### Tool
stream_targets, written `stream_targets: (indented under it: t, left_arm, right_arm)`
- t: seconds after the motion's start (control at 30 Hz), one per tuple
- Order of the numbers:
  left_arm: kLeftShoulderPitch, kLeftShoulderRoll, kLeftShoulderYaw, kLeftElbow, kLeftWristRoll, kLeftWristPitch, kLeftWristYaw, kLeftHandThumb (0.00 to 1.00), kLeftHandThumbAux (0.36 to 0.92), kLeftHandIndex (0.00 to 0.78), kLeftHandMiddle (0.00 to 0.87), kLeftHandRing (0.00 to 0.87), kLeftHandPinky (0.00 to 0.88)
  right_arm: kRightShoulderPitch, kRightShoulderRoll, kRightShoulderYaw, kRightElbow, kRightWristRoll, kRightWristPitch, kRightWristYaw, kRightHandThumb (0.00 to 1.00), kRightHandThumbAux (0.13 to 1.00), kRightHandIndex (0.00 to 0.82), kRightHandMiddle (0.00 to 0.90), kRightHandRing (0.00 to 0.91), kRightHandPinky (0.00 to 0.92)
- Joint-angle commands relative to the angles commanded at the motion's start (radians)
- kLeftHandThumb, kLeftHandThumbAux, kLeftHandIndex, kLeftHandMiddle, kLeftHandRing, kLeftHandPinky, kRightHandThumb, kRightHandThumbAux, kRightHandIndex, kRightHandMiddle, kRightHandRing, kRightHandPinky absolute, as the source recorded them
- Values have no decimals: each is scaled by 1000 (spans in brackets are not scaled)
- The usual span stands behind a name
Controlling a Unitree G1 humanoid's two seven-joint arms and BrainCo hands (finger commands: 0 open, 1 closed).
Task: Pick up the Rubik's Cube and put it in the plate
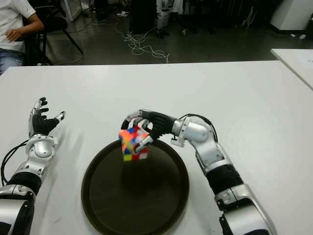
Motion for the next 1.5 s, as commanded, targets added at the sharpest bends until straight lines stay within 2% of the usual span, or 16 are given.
stream_targets:
  t: [0.17, 0.43, 0.73, 0.93, 1.1, 1.33, 1.5]
  left_arm:
    - [-2, -3, 1, 3, 2, 8, 5, 286, 772, 105, 172, 181, 202]
    - [-4, -1, 0, 7, 5, 16, 13, 298, 765, 103, 158, 163, 192]
    - [-5, -3, 1, 9, 4, 18, 19, 281, 757, 104, 156, 165, 192]
    - [-4, -2, 7, 11, -5, 5, 9, 278, 762, 110, 173, 179, 191]
    - [-3, -1, 2, 10, 0, 6, 12, 256, 765, 110, 176, 180, 184]
    - [-2, -2, 1, 6, 1, 12, 11, 259, 762, 98, 161, 162, 170]
    - [-3, -2, 0, 5, 2, 13, 13, 270, 760, 96, 152, 154, 164]
  right_arm:
    - [7, -21, 30, -37, -88, -19, -55, 0, 724, 589, 808, 841, 839]
    - [3, -48, 61, -63, -161, -23, -89, 0, 732, 522, 806, 840, 834]
    - [-1, -66, 85, -69, -178, -48, -87, 0, 740, 528, 798, 835, 818]
    - [-5, -60, 88, -24, -158, -125, -98, 0, 753, 559, 803, 838, 820]
    - [-4, -59, 83, -8, -147, -149, -96, 0, 751, 582, 814, 848, 833]
    - [-8, -85, 80, -49, -176, -111, -95, 0, 752, 553, 813, 849, 837]
    - [-14, -96, 67, -67, -188, -62, -106, 0, 743, 462, 798, 836, 829]
